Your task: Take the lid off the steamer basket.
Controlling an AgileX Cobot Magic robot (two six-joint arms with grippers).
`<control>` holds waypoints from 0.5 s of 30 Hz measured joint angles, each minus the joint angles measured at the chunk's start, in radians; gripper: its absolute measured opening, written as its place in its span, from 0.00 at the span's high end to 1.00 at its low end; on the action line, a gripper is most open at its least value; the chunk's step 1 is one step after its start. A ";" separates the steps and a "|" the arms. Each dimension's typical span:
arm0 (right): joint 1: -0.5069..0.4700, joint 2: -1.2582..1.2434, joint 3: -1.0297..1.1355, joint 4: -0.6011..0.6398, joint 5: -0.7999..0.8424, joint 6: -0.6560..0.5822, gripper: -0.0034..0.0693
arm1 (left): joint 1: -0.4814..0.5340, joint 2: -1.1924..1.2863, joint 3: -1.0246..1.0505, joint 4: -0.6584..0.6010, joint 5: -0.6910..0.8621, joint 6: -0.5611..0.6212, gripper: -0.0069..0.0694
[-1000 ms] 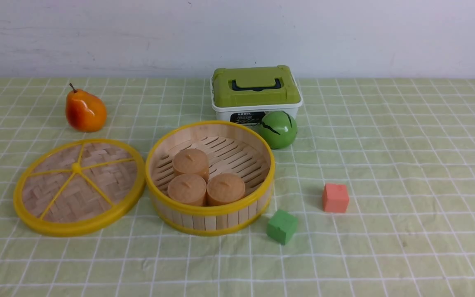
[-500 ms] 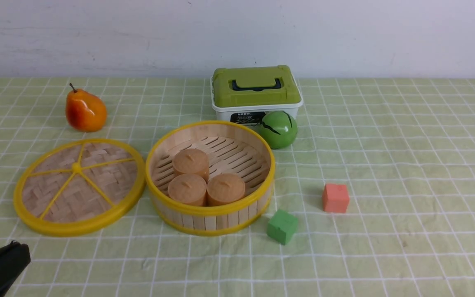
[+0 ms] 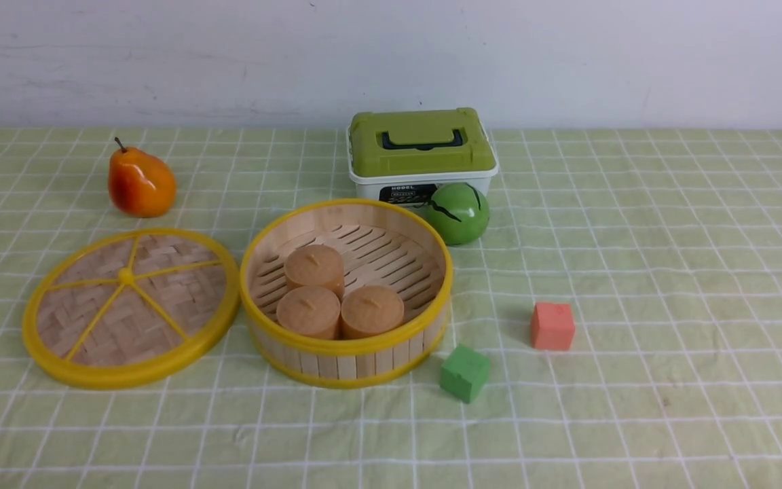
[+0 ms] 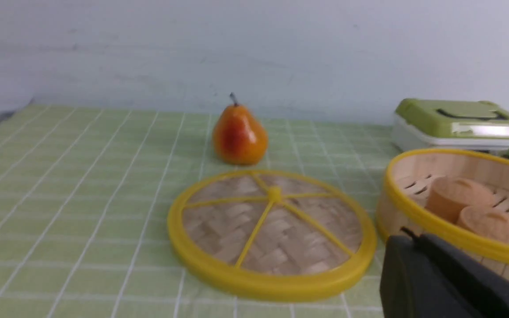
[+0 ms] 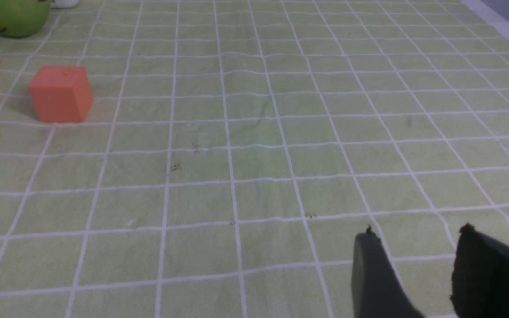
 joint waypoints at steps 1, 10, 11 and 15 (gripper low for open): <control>0.000 0.000 0.000 0.000 0.000 0.000 0.62 | 0.016 -0.014 0.002 0.033 0.037 -0.028 0.93; 0.000 0.000 0.000 0.000 0.000 0.000 0.62 | 0.038 -0.067 0.011 0.146 0.333 -0.109 0.93; 0.000 0.000 0.000 0.000 0.000 0.000 0.62 | 0.039 -0.067 0.011 0.146 0.333 -0.104 0.93; 0.000 0.000 0.000 0.000 0.000 0.000 0.62 | 0.039 -0.067 0.011 0.146 0.334 -0.099 0.93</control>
